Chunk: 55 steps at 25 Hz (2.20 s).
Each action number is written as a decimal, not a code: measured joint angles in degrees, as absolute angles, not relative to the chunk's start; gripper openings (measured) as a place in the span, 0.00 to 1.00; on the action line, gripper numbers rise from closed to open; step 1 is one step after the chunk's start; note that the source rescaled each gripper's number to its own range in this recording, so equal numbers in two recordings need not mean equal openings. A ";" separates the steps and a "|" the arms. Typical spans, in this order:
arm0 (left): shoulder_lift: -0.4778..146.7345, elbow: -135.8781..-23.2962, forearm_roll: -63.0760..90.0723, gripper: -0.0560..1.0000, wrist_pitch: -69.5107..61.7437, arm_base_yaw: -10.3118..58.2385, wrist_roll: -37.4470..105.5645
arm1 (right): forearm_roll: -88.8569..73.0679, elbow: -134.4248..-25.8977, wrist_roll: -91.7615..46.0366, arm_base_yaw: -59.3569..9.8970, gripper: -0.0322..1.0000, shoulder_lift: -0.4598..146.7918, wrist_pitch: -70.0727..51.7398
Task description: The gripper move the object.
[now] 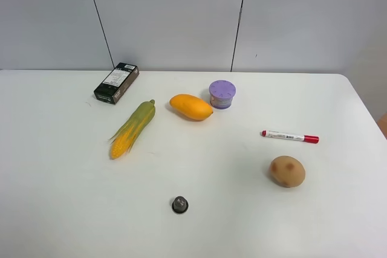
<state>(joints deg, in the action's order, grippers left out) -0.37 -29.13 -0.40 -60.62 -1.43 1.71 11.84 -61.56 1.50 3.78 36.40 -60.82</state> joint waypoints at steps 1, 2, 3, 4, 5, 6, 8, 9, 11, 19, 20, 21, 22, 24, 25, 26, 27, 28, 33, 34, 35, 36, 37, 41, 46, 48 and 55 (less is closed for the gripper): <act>-0.37 -29.13 -0.40 1.00 -60.62 -1.43 1.71 | 10.34 -57.69 1.50 4.43 0.57 32.90 -60.88; -0.37 -29.13 -0.40 1.00 -60.62 -1.43 1.71 | 9.01 -54.11 1.68 4.84 0.57 28.99 -61.05; -0.37 -29.13 -0.40 1.00 -60.62 -1.43 1.71 | 8.10 -51.39 1.78 5.13 0.57 25.42 -61.25; -0.37 -29.13 -0.40 1.00 -60.62 -1.43 1.71 | 7.31 -48.54 2.15 5.23 0.57 22.14 -61.48; -0.37 -29.13 -0.40 1.00 -60.62 -1.43 1.71 | 7.02 -46.18 2.37 5.23 0.57 19.60 -61.72; -0.37 -29.13 -0.40 1.00 -60.62 -1.43 1.71 | 6.89 -44.61 2.50 5.27 0.57 16.74 -62.29; -0.37 -29.13 -0.40 1.00 -60.62 -1.43 1.71 | 6.78 -41.49 2.60 5.27 0.56 12.22 -63.74; -0.37 -29.13 -0.40 1.00 -60.62 -1.43 1.71 | 6.32 -39.84 2.60 5.27 0.56 10.10 -64.62; -0.37 -29.13 -0.40 1.00 -60.62 -1.43 1.71 | 4.77 -36.73 2.60 5.27 0.56 6.61 -65.69; -0.37 -29.13 -0.40 1.00 -60.62 -1.43 1.71 | 1.26 -30.52 2.54 5.27 0.56 3.23 -66.50; -0.37 -29.13 -0.40 1.00 -60.62 -1.43 1.71 | 1.26 -30.50 2.41 5.27 0.56 3.23 -66.45; -0.37 -29.13 -0.40 1.00 -60.62 -1.43 1.71 | 1.26 -30.50 2.24 5.27 0.56 3.23 -66.45; -0.37 -29.13 -0.40 1.00 -60.62 -1.43 1.71 | 1.26 -30.50 2.14 5.27 0.56 3.23 -66.45; -0.37 -29.13 -0.40 1.00 -60.62 -1.43 1.71 | 1.26 -30.50 2.09 5.27 0.60 3.23 -66.45; -0.37 -29.13 -0.40 1.00 -60.62 -1.43 1.71 | 1.26 -30.50 2.09 5.27 0.66 3.23 -66.45; -0.37 -29.13 -0.40 1.00 -60.62 -1.43 1.71 | 1.26 -30.50 2.09 5.27 0.72 3.23 -66.45; -0.37 -29.13 -0.40 1.00 -60.62 -1.43 1.71 | 1.26 -30.50 2.09 5.27 0.75 3.23 -66.45; -0.37 -29.13 -0.40 1.00 -60.62 -1.43 1.71 | 1.26 -30.50 2.09 5.27 0.77 3.23 -66.45; -0.37 -29.13 -0.40 1.00 -60.62 -1.43 1.71 | -4.59 -30.24 2.09 4.90 0.79 3.04 -66.45; -0.37 -29.13 -0.40 1.00 -60.62 -1.43 1.71 | -6.72 -30.00 2.09 4.40 0.79 2.84 -66.45; -0.37 -29.13 -0.40 1.00 -60.62 -1.43 1.71 | -7.55 -29.81 2.22 3.87 0.79 2.61 -66.38; -0.37 -29.13 -0.40 1.00 -60.62 -1.43 1.71 | -7.34 -29.67 2.65 3.49 0.79 2.56 -66.20; -0.37 -29.13 -0.40 1.00 -60.62 -1.43 1.71 | -6.40 -29.62 2.79 3.29 0.79 2.56 -65.34; -0.37 -29.13 -0.40 1.00 -60.62 -1.43 1.71 | -0.93 -28.84 1.20 2.64 0.79 2.56 -61.92; -0.37 -29.13 -0.40 1.00 -60.62 -1.43 1.71 | -0.49 -28.34 0.00 0.11 0.79 2.56 -61.00; -0.37 -29.13 -0.40 1.00 -60.62 -1.43 1.71 | -0.44 -28.34 0.00 -0.09 0.79 2.56 -60.93; -0.37 -29.13 -0.40 1.00 -60.62 -1.43 1.71 | 0.00 -28.34 0.00 -0.09 0.79 0.46 -60.83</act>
